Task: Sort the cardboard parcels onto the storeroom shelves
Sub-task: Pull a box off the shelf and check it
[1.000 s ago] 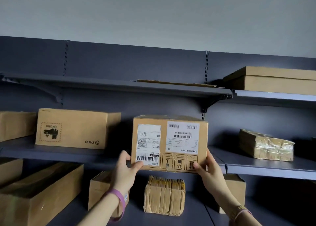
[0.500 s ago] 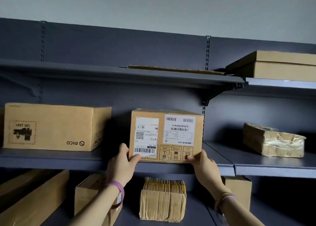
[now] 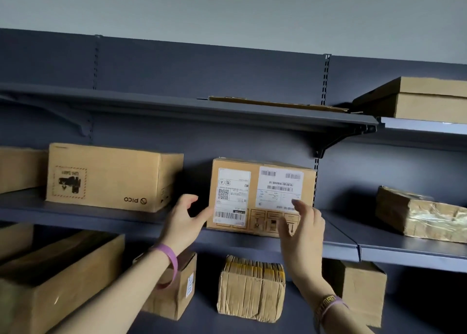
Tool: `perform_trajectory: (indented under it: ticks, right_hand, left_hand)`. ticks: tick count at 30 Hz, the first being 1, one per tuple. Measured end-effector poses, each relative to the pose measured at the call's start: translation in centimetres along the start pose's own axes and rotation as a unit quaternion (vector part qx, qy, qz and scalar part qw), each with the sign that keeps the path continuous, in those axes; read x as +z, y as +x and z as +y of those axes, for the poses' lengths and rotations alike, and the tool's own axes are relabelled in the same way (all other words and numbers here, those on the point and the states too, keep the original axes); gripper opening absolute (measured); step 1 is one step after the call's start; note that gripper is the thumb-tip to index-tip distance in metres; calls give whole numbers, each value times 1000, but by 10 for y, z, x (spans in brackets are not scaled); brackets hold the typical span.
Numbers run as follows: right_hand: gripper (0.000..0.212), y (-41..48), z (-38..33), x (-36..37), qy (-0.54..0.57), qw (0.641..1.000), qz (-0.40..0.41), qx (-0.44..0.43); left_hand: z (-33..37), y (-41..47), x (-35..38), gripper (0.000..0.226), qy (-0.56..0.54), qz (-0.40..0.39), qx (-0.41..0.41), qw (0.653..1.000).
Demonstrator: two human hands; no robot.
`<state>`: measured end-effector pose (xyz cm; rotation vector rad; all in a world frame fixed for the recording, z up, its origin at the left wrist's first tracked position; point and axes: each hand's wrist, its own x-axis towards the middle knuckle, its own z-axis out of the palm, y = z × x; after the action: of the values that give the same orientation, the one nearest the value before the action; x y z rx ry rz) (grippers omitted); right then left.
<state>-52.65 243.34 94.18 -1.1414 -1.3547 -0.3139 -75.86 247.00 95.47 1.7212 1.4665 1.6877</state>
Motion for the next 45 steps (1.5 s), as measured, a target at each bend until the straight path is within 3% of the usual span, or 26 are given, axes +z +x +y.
perform_trajectory:
  ticks: [4,12,18,24,27,32,35,39,42,45]
  right_hand:
    - [42,-6,-57,25,118,985,-124,-26]
    - [42,-10,-148,129,169,967,-186,-36]
    - [63,-11,-186,241,153,965,-196,80]
    - [65,4,-192,307,267,925,-171,212]
    - [64,7,-187,323,265,924,-154,229]
    - [31,11,-178,333,285,922,-125,233]
    - [28,9,-177,334,291,919,-125,234]
    - [26,5,-183,329,303,918,-121,225]
    - [36,-3,-193,315,303,924,-114,205]
    - [46,-13,-202,293,305,924,-119,196]
  left_hand:
    - [6,-1,-40,46,-19,9,11,1000]
    - [-41,43,-161,51,34,49,20,998]
    - [-116,116,-258,65,66,110,7,992]
    - [-184,185,-308,93,-17,71,-56,996]
    - [-207,203,-313,89,-56,20,-86,994]
    - [-226,216,-311,41,-91,-75,-89,989]
    - [-228,216,-310,31,-99,-79,-79,989]
    - [-219,209,-314,37,-127,-89,-94,983]
    - [-207,195,-324,43,-161,-105,-94,977]
    - [-190,174,-336,66,-194,-100,-101,971]
